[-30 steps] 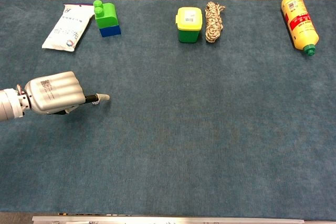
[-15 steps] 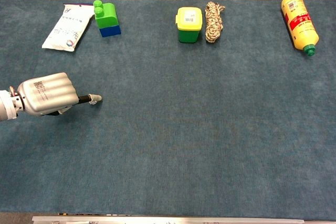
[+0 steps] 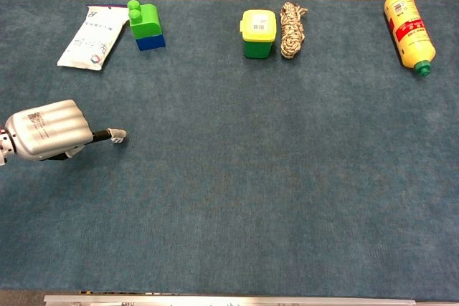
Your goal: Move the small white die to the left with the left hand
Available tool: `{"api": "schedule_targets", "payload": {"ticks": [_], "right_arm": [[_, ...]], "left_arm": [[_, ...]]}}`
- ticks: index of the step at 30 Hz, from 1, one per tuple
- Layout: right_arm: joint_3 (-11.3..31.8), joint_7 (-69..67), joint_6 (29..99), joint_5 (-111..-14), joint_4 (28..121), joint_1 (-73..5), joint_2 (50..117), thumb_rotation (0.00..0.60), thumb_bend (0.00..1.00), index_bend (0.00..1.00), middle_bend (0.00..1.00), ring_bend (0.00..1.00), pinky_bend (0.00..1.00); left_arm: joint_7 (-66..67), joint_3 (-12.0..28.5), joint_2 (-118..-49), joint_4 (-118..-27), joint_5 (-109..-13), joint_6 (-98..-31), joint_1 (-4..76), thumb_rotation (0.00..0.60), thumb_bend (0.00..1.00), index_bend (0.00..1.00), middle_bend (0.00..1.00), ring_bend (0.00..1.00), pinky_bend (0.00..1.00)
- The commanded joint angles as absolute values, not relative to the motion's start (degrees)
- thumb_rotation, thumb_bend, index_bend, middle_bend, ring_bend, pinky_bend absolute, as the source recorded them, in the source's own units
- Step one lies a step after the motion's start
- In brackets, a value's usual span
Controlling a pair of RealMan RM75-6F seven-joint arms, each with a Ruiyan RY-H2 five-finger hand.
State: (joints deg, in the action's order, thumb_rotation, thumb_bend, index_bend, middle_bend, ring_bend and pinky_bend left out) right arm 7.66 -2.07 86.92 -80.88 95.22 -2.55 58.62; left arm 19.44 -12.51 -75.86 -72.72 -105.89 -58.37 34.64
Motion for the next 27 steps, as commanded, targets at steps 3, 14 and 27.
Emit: {"api": "schedule_targets", "payload": {"ticks": [3, 14, 27], "right_arm": [[7.63, -1.96, 86.83, -80.86, 95.23, -2.59, 58.66, 0.6, 0.34, 0.33, 0.28, 0.19, 0.33], [7.62, -1.87, 86.88, -80.9, 95.25, -2.59, 58.7, 0.6, 0.34, 0.33, 0.28, 0.19, 0.33], [7.68, -2.1, 86.82, -80.72, 95.16, -2.57, 58.61, 0.6, 0.34, 0.33, 0.28, 0.19, 0.33]], "left_arm": [[18.35, -12.87, -75.88, -71.96, -106.2, -59.56, 34.06, 0.6, 0.88, 0.13, 1.0, 0.87, 0.92], [17.1, -12.5, -76.39, -71.91, -107.51, -60.43, 35.02, 0.6, 0.88, 0.13, 1.0, 0.87, 0.92], [17.75, -12.79, -77.15, -70.74, -106.45, -59.01, 34.63, 0.6, 0.88, 0.13, 1.0, 0.87, 0.92]]}}
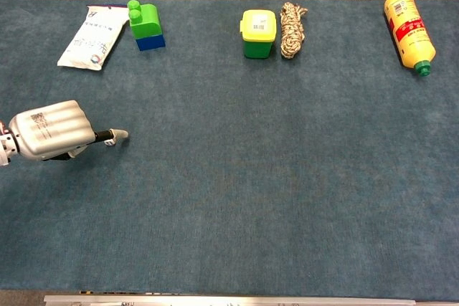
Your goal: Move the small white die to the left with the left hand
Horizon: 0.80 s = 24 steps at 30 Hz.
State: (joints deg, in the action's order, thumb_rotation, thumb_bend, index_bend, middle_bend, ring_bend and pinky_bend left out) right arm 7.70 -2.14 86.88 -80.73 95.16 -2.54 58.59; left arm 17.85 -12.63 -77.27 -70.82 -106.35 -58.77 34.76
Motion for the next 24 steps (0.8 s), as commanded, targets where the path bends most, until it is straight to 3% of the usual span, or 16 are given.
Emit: {"api": "schedule_targets", "payload": {"ticks": [1, 24], "right_arm": [[7.68, -2.06, 86.79, -80.71, 95.16, -2.59, 58.61, 0.6, 0.34, 0.33, 0.28, 0.19, 0.33], [7.91, -1.04, 86.86, -80.07, 95.2, -2.58, 58.9, 0.6, 0.34, 0.33, 0.28, 0.19, 0.33]], "left_arm": [[17.72, -12.87, -77.06, -70.69, -106.47, -59.12, 34.54, 0.6, 0.88, 0.13, 1.0, 0.87, 0.92], [14.28, -14.24, -76.43, -67.57, -106.12, -62.17, 31.82, 0.6, 0.88, 0.14, 1.0, 0.87, 0.92]]}}
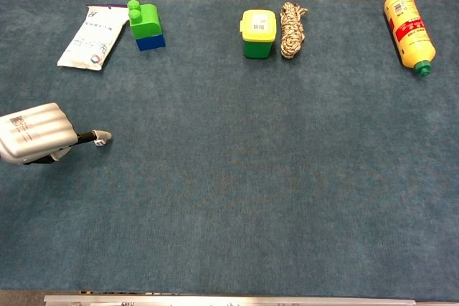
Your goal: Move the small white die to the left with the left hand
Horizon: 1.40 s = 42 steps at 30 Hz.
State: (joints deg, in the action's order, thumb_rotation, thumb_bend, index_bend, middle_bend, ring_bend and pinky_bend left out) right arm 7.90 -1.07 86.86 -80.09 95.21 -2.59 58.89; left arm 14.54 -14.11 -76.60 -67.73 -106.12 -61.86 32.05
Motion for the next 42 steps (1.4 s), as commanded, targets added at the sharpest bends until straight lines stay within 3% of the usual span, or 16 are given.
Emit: {"api": "schedule_targets", "payload": {"ticks": [1, 19, 25, 28, 31, 34, 36, 39, 42], "right_arm": [[7.91, -1.02, 86.84, -80.06, 95.22, -2.59, 58.9, 0.6, 0.34, 0.33, 0.28, 0.19, 0.33], [7.86, -0.47, 86.59, -79.99, 95.38, -2.72, 59.03, 0.6, 0.34, 0.33, 0.28, 0.19, 0.33], [7.81, -0.34, 86.59, -80.05, 95.45, -2.71, 59.01, 0.6, 0.34, 0.33, 0.28, 0.19, 0.33], [7.78, -0.39, 86.68, -80.08, 95.49, -2.64, 58.96, 0.6, 0.34, 0.33, 0.28, 0.19, 0.33], [7.78, -0.26, 86.75, -80.08, 95.49, -2.62, 58.97, 0.6, 0.34, 0.33, 0.28, 0.19, 0.33], [7.68, -0.02, 86.58, -80.18, 95.49, -2.7, 59.04, 0.6, 0.34, 0.33, 0.28, 0.19, 0.33], [7.57, 0.26, 86.46, -80.3, 95.5, -2.77, 59.13, 0.6, 0.34, 0.33, 0.28, 0.19, 0.33], [7.51, 0.62, 86.28, -80.3, 95.52, -2.88, 59.24, 0.6, 0.34, 0.33, 0.28, 0.19, 0.33], [7.44, 0.96, 86.08, -80.25, 95.49, -2.97, 59.37, 0.6, 0.34, 0.33, 0.28, 0.19, 0.33]], "left_arm": [[14.19, -14.29, -76.34, -67.5, -106.13, -62.35, 31.69, 0.6, 0.88, 0.14, 1.0, 0.87, 0.92], [12.29, -14.68, -74.05, -67.58, -105.76, -66.13, 28.84, 0.6, 0.88, 0.15, 1.0, 0.87, 0.92], [8.54, -13.2, -73.63, -68.9, -105.45, -71.74, 27.11, 0.6, 0.88, 0.14, 1.0, 0.84, 0.9], [7.55, -11.99, -72.82, -71.18, -103.63, -74.64, 25.25, 0.6, 0.88, 0.12, 0.96, 0.78, 0.87], [10.17, -10.35, -71.01, -75.93, -99.52, -75.72, 22.82, 0.6, 0.87, 0.11, 0.84, 0.68, 0.82], [16.3, -8.44, -68.57, -82.47, -93.49, -76.01, 20.02, 0.6, 0.75, 0.1, 0.73, 0.6, 0.78], [21.1, -6.99, -66.99, -87.33, -88.82, -76.67, 18.04, 0.6, 0.55, 0.1, 0.61, 0.54, 0.73], [24.62, -5.38, -65.4, -92.69, -83.68, -78.48, 15.62, 0.6, 0.35, 0.1, 0.51, 0.45, 0.64], [27.63, -4.13, -64.42, -96.41, -80.23, -82.15, 12.75, 0.6, 0.24, 0.1, 0.41, 0.37, 0.53]]}}
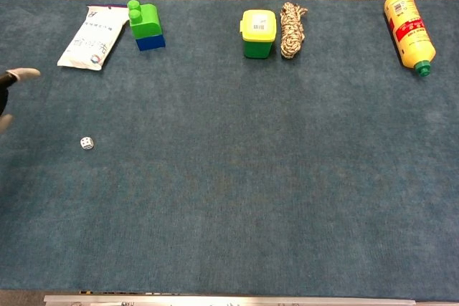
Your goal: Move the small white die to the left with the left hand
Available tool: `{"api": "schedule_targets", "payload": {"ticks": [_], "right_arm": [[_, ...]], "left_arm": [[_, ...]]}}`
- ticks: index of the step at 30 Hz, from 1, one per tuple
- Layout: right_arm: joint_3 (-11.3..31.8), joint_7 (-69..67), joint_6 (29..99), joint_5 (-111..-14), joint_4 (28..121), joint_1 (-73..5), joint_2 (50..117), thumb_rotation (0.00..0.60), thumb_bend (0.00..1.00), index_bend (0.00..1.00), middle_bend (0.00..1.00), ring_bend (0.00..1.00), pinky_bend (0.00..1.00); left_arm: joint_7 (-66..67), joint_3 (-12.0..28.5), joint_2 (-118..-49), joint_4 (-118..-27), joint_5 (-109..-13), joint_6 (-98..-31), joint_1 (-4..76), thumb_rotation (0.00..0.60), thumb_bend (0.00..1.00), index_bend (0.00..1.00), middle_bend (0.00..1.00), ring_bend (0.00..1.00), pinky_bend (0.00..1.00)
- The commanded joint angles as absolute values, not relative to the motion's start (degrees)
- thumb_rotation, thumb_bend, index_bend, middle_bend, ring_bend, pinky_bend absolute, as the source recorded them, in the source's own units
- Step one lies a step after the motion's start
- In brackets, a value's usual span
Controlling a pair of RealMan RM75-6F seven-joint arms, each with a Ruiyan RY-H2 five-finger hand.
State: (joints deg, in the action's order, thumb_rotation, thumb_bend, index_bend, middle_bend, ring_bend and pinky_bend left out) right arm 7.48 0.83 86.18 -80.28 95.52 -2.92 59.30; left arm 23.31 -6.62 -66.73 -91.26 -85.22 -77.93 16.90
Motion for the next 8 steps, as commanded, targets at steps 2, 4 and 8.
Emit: {"api": "schedule_targets", "payload": {"ticks": [2, 4, 8], "right_arm": [[7.43, 1.15, 85.92, -80.22, 95.45, -3.07, 59.43, 0.6, 0.34, 0.33, 0.28, 0.19, 0.33], [7.43, 1.33, 85.87, -80.22, 95.43, -3.12, 59.45, 0.6, 0.34, 0.33, 0.28, 0.19, 0.33], [7.48, 1.31, 85.74, -80.0, 95.33, -3.17, 59.55, 0.6, 0.34, 0.33, 0.28, 0.19, 0.33]], "left_arm": [[30.14, -3.47, -64.74, -97.06, -79.7, -85.43, 11.0, 0.6, 0.23, 0.11, 0.34, 0.31, 0.45], [30.51, -2.95, -65.07, -97.78, -79.4, -87.85, 9.54, 0.6, 0.23, 0.11, 0.28, 0.27, 0.38], [29.75, -2.5, -64.76, -98.54, -79.72, -90.11, 7.79, 0.6, 0.23, 0.16, 0.26, 0.25, 0.33]]}}
